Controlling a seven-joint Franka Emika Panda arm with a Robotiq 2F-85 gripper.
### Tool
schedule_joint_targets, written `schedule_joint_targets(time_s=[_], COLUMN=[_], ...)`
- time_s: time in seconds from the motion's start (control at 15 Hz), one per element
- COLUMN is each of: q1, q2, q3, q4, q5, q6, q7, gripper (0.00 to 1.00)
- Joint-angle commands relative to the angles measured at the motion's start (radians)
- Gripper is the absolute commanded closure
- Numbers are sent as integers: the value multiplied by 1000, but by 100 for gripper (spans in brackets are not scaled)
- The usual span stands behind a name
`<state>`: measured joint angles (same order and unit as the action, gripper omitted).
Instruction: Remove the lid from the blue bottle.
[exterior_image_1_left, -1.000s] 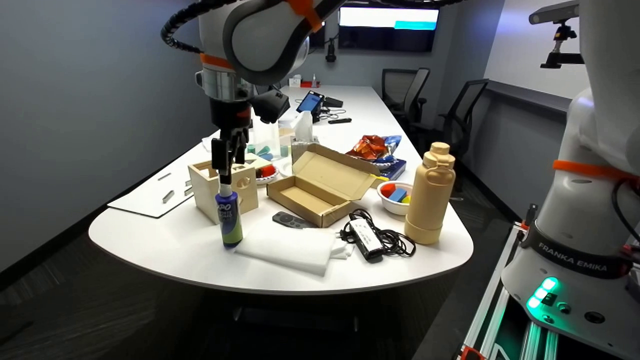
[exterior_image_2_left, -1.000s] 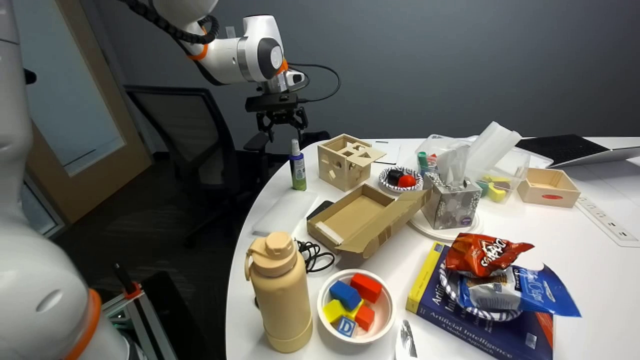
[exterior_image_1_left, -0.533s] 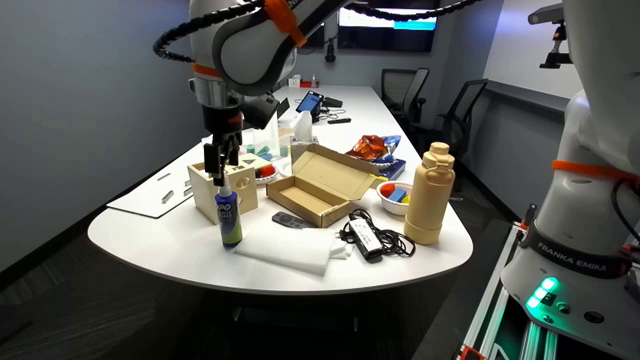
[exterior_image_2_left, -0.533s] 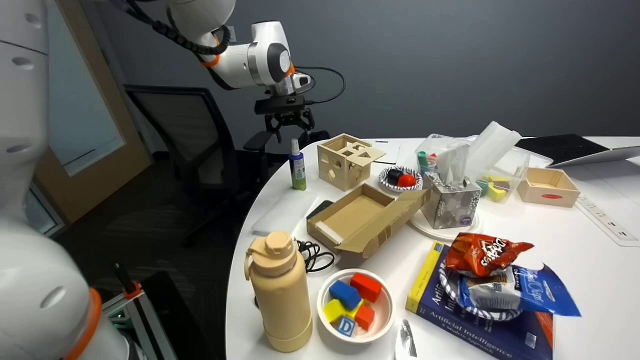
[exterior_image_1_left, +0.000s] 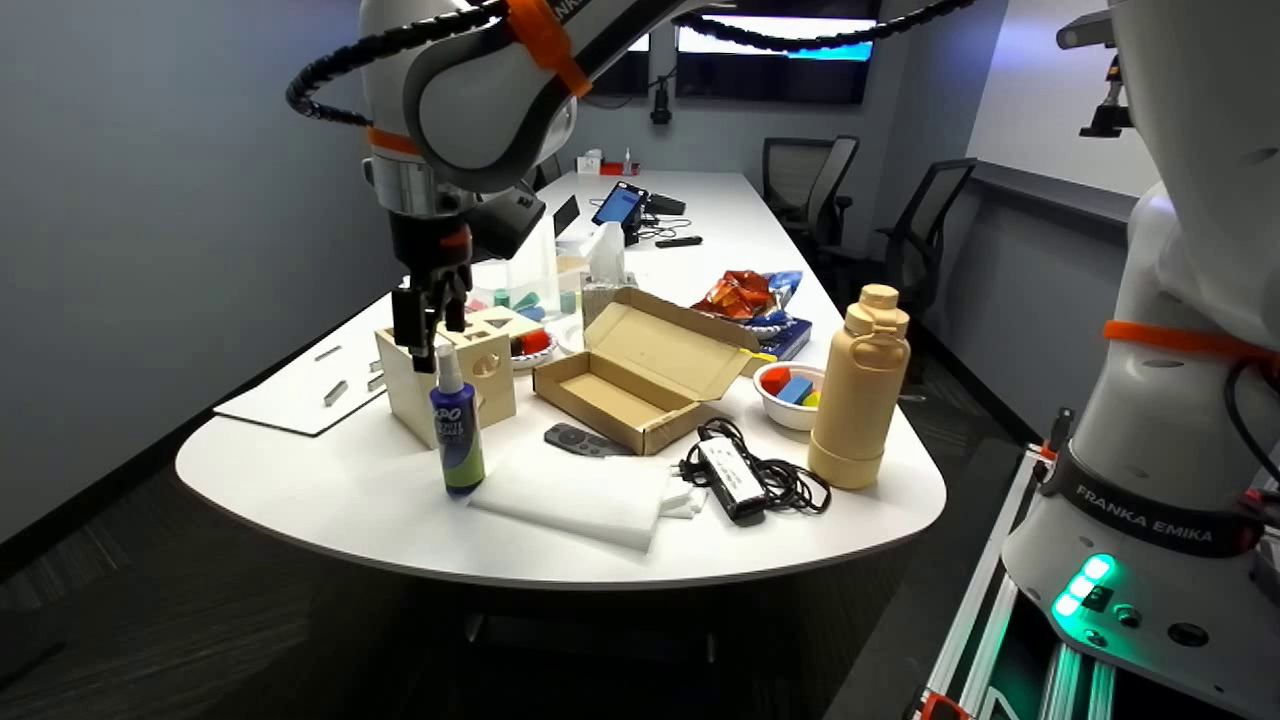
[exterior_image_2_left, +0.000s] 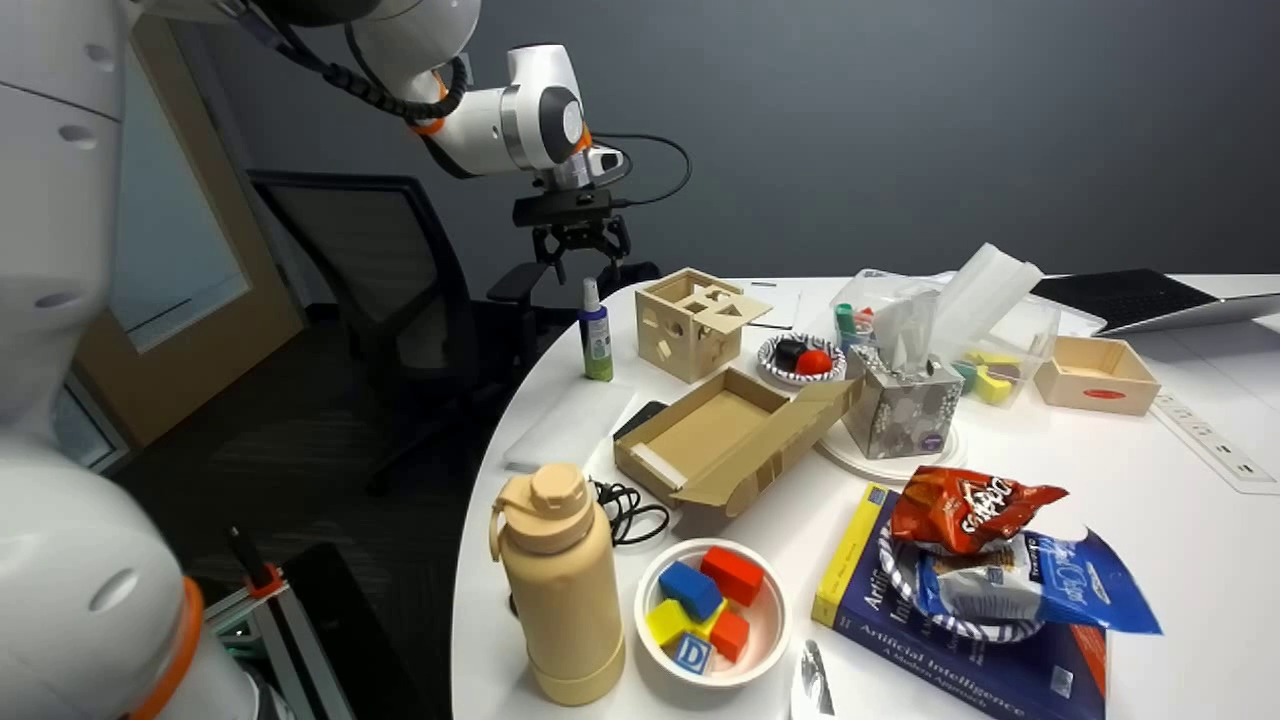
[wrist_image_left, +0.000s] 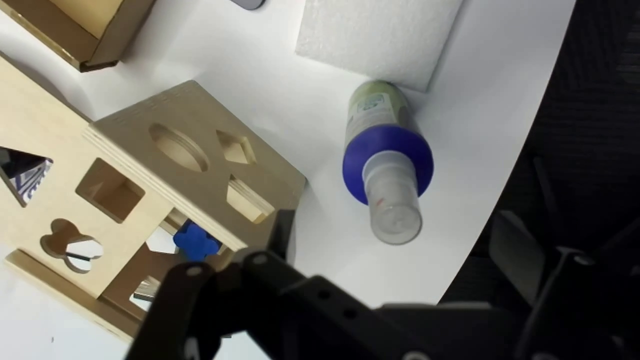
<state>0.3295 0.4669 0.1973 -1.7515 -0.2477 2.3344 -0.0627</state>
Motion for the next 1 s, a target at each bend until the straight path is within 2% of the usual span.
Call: schedule_joint_targets(time_s=[0.0,0.6,0.93], q1=[24,24,25], q2=[0,10,17], q3=[-13,-8,-7], q4=[37,47,52], q5=[-20,-10,-10], q6=[-64,-112,-99], q7=[26,40,46], gripper=[0,0,0])
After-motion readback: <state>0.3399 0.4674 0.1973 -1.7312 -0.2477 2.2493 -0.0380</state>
